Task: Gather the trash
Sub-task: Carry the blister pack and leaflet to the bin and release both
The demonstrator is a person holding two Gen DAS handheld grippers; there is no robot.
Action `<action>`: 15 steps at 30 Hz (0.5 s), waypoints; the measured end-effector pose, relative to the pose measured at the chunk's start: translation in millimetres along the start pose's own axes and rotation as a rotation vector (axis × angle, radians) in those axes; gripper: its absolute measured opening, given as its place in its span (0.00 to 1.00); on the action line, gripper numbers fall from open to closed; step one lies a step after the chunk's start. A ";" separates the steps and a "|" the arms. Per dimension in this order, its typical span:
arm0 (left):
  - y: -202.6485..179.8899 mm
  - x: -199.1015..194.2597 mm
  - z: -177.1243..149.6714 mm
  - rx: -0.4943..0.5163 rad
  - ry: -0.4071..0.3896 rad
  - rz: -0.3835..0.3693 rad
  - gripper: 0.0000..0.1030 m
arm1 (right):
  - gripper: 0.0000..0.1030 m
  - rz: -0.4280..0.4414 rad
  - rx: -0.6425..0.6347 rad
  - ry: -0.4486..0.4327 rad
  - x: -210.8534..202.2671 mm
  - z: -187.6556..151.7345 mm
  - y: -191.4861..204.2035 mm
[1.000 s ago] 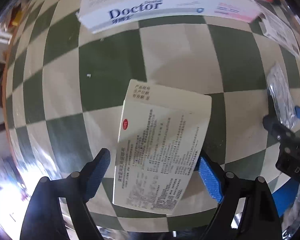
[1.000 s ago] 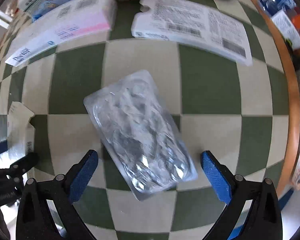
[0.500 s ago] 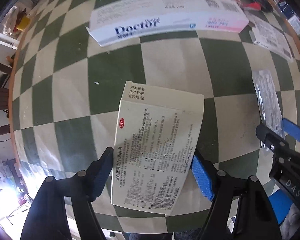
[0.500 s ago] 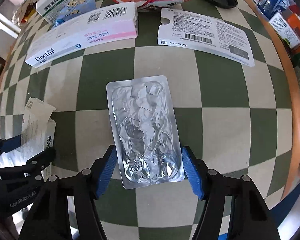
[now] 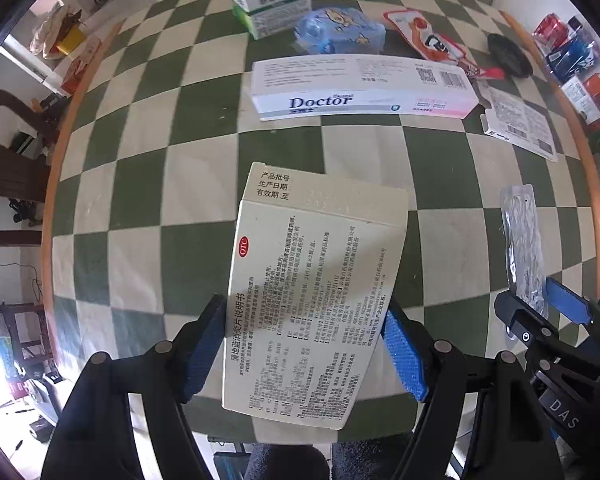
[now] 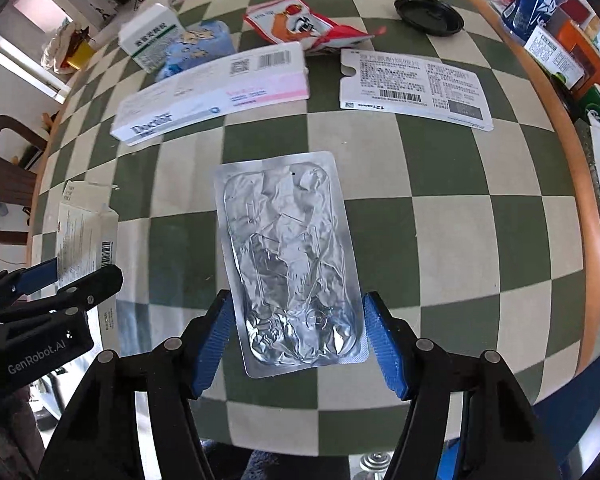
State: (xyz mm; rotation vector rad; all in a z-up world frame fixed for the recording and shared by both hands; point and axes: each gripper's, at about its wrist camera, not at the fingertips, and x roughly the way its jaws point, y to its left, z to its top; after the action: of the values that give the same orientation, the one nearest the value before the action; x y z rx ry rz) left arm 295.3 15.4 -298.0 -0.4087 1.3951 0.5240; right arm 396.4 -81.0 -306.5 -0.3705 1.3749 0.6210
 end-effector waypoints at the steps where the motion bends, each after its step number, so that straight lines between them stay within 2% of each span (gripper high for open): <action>1: 5.2 -3.9 -5.4 -0.005 -0.006 -0.005 0.71 | 0.65 0.000 -0.003 -0.008 -3.0 1.8 0.4; 4: 28.5 -15.0 -15.3 -0.017 -0.024 -0.022 0.71 | 0.65 0.001 -0.015 -0.032 -17.3 -9.1 17.2; 5: 49.1 -32.4 -14.1 -0.019 -0.030 -0.029 0.71 | 0.65 0.001 -0.016 -0.039 -21.3 -20.3 24.3; 7: 76.1 -34.3 -19.6 -0.021 -0.046 -0.045 0.71 | 0.65 0.002 -0.023 -0.057 -28.1 -36.5 37.2; 11: 106.5 -48.9 -65.2 -0.024 -0.081 -0.089 0.71 | 0.65 0.005 -0.035 -0.091 -40.1 -73.2 71.4; 15: 142.1 -50.2 -116.4 -0.034 -0.091 -0.135 0.71 | 0.65 0.006 -0.038 -0.119 -50.8 -127.3 103.0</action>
State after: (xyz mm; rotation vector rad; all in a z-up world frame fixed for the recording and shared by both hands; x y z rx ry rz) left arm 114.5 61.0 -259.4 -0.4966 1.2634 0.4507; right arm 229.5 -84.4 -267.8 -0.3538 1.2528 0.6646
